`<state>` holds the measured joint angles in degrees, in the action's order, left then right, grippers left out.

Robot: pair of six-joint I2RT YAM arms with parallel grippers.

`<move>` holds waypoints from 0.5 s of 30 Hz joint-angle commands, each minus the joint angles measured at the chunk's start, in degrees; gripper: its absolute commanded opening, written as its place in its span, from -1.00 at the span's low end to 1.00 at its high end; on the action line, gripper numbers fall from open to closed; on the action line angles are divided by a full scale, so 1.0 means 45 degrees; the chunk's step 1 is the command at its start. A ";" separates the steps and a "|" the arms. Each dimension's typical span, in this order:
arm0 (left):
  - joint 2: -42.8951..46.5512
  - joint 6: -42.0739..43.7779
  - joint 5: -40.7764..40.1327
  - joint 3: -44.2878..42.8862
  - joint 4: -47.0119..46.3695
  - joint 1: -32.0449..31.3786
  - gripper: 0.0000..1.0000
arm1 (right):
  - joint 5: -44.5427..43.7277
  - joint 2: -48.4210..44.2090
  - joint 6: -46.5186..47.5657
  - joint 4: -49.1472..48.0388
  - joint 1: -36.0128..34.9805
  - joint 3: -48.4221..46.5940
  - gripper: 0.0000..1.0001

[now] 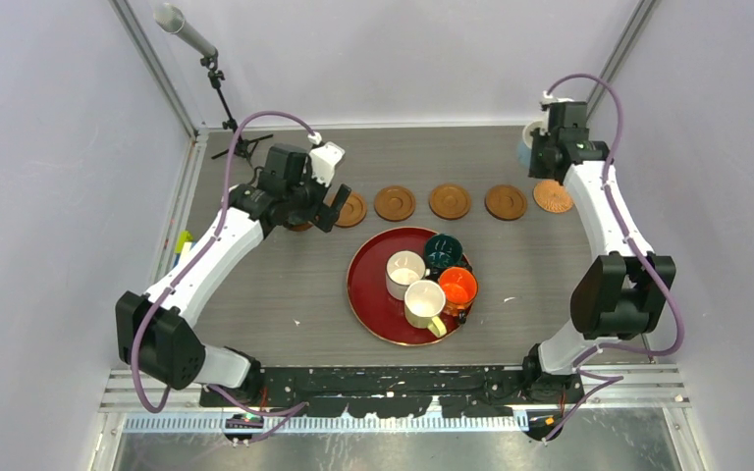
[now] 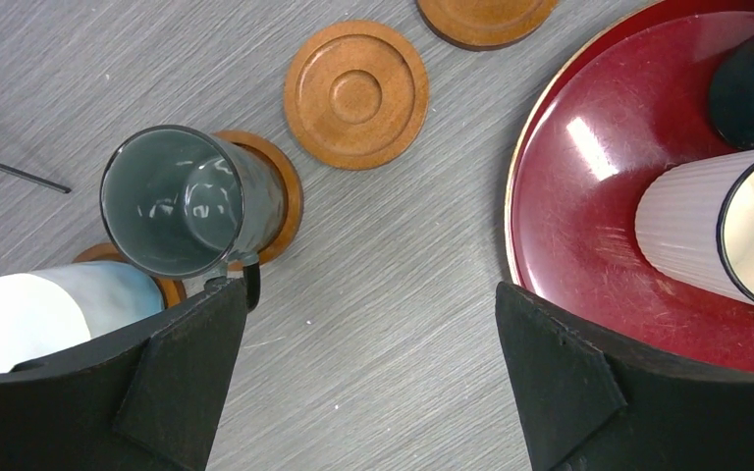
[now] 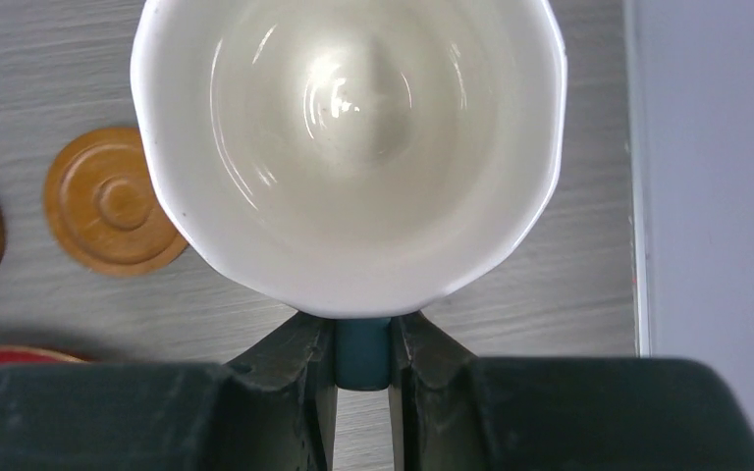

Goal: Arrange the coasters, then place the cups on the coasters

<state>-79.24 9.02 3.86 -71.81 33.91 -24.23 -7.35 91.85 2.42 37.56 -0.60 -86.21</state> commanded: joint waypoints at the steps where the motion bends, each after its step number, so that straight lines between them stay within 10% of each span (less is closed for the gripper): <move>1: -0.0014 -0.0059 -0.0256 -0.0653 -0.0573 0.0090 0.99 | -0.0815 -0.0733 -0.1662 -0.0977 0.1029 -0.0055 -0.99; 15: 0.0373 -0.0158 -0.0223 -0.0197 -0.0477 0.0286 0.99 | -0.0162 0.1162 -0.1487 -0.1072 0.3041 -0.0432 -0.99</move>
<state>-79.48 8.95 3.03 -72.12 33.28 -23.42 -8.91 95.94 -3.88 38.87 12.47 -85.34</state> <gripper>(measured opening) 0.996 0.252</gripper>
